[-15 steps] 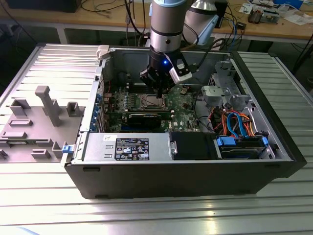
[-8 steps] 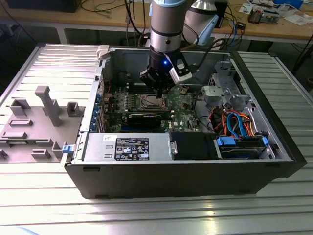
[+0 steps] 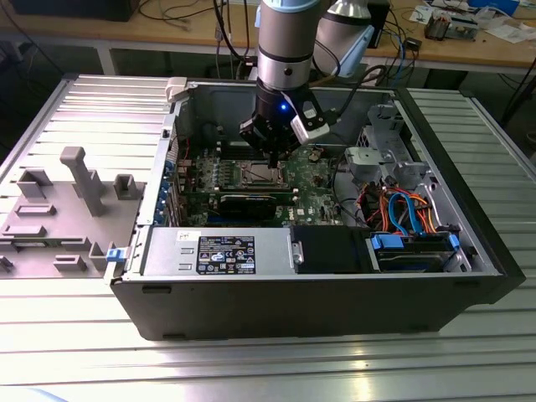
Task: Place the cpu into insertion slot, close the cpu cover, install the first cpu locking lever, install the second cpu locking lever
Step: 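Install the second cpu locking lever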
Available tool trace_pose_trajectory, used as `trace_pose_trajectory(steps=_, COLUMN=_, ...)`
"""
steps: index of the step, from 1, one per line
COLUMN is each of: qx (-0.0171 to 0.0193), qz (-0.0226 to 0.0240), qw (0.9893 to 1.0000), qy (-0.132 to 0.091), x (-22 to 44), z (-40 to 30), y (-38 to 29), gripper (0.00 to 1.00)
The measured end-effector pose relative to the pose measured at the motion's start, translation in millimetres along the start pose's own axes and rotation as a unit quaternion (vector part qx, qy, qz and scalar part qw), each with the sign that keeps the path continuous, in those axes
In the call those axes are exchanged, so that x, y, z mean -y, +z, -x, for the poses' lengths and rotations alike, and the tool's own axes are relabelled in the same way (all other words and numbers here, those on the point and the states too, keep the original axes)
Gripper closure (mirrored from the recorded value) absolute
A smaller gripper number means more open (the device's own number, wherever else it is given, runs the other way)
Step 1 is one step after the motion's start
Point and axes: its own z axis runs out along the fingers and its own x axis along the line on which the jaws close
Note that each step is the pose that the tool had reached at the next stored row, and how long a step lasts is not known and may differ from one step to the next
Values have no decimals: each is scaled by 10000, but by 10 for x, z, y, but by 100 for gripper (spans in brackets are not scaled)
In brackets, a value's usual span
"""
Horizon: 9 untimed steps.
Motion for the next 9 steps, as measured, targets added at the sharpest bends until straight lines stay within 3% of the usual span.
trace_pose_trajectory(steps=7, qx=0, qz=0, qw=10000, qy=0, x=47, z=-2, y=-2, gripper=89)
trace_pose_trajectory(steps=9, qx=0, qz=0, qw=10000, qy=0, x=125, z=-5, y=-3, gripper=89)
